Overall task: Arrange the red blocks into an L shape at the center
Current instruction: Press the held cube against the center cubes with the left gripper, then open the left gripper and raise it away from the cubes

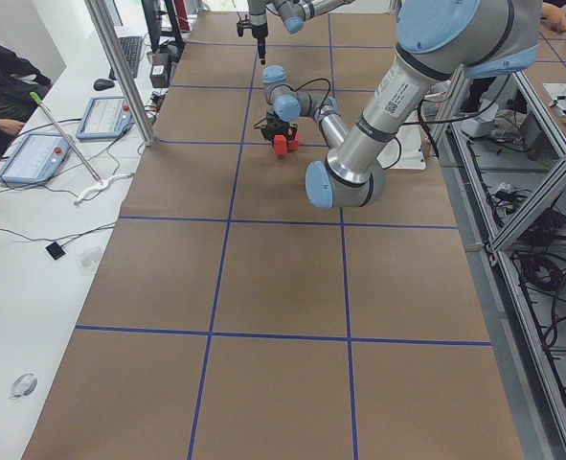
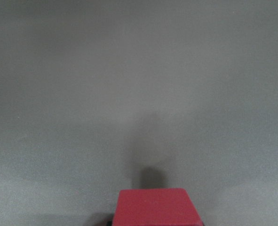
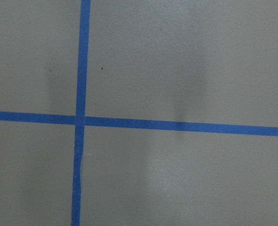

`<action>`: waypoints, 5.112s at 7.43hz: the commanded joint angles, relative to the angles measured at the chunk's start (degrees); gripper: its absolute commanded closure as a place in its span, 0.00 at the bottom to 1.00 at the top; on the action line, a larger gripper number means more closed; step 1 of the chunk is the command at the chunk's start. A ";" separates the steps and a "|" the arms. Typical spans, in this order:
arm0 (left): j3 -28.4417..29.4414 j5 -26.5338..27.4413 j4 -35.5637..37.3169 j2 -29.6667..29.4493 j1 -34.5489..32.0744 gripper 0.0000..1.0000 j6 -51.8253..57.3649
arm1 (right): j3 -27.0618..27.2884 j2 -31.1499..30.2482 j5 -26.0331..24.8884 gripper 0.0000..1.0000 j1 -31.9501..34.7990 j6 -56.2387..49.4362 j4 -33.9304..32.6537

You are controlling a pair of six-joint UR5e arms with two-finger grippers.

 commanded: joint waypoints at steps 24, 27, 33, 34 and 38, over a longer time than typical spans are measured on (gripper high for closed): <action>2.63 0.35 -3.18 -0.17 0.09 0.89 0.07 | 0.45 -0.09 0.00 0.00 0.00 0.00 -0.09; 2.38 0.35 -3.19 -0.26 0.00 0.01 0.16 | 0.45 -0.09 0.00 0.00 0.00 0.00 0.00; -0.07 -1.22 -2.32 0.17 -0.61 0.00 1.81 | 0.36 -0.09 0.00 0.00 0.00 0.53 0.00; -3.39 -3.06 -0.05 0.61 -1.57 0.00 5.13 | 0.36 -0.09 0.00 0.00 0.00 0.53 0.00; -26.24 -5.19 7.79 17.54 -3.77 0.00 28.57 | 0.36 -0.26 -0.09 0.00 0.18 0.44 0.00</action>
